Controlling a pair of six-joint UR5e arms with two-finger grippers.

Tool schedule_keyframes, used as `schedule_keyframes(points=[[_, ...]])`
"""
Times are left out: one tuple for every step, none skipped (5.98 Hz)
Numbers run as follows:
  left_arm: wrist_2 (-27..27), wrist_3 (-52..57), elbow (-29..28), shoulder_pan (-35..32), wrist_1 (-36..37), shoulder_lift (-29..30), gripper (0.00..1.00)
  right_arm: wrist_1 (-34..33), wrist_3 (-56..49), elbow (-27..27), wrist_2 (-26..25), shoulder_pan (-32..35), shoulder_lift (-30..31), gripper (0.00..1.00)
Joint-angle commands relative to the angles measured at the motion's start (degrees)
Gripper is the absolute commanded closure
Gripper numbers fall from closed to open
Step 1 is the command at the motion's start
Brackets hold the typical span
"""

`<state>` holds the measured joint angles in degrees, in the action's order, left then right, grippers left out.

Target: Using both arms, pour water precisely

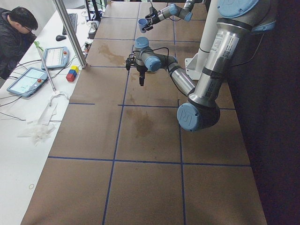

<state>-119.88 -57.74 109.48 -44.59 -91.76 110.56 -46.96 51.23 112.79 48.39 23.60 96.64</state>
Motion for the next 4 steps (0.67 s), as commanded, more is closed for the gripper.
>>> schedule_keyframes(points=[[0.0,0.0,-0.1,0.0,0.0,0.0,0.00,12.2,-0.7,-6.1,0.4,0.7,2.9,1.00],[0.1,0.0,-0.2,0.0,0.0,0.0,0.00,17.9,-0.7,-8.8,0.5,0.7,5.0,1.00],[0.1,0.0,-0.2,0.0,0.0,-0.1,0.00,25.5,-0.8,-14.1,0.6,0.7,5.9,1.00],[0.1,-0.1,-0.2,0.0,0.0,0.0,0.00,30.9,-1.1,-18.3,1.7,1.4,5.9,1.00]])
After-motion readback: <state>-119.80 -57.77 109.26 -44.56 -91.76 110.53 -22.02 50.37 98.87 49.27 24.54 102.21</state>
